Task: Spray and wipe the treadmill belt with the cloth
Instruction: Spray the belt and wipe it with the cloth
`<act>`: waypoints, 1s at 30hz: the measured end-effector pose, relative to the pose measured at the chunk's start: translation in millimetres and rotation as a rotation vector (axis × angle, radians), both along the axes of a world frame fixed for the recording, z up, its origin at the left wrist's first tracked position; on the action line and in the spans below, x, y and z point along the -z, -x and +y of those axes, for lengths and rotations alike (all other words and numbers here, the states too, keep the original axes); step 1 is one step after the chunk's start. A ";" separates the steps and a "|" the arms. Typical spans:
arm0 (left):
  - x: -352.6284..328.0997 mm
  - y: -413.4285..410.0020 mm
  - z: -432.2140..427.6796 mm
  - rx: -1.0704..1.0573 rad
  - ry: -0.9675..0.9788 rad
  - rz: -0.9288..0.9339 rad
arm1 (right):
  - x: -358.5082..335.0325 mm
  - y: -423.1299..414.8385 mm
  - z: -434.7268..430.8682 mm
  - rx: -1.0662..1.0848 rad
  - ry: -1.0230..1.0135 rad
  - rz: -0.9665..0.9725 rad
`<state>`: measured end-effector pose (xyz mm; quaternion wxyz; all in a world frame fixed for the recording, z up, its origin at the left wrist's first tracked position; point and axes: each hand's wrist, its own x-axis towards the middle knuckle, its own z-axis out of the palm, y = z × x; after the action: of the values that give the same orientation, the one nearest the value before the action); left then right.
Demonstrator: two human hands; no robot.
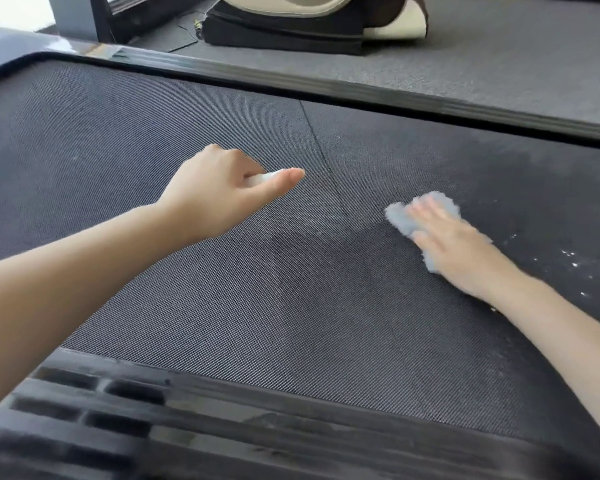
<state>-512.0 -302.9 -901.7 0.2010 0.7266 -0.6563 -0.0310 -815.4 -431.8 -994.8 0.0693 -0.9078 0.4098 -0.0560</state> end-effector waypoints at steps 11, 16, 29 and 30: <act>-1.5 7.1 -7.1 0.009 0.021 0.008 | -6.9 -116.0 75.2 -0.355 -0.023 -0.112; -0.6 2.2 -5.8 0.000 0.010 0.010 | -11.8 -84.9 26.9 -0.242 0.003 0.043; -9.7 5.0 -3.4 0.011 0.036 0.012 | -9.8 -93.1 57.6 -0.250 -0.128 -0.239; -9.5 4.8 -3.6 0.013 0.040 0.006 | -7.5 -92.0 72.6 -0.313 -0.105 -0.234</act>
<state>-516.8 -306.5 -892.2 0.2170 0.7180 -0.6610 -0.0215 -723.4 -359.2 -987.2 0.1714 -0.9428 0.2554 -0.1283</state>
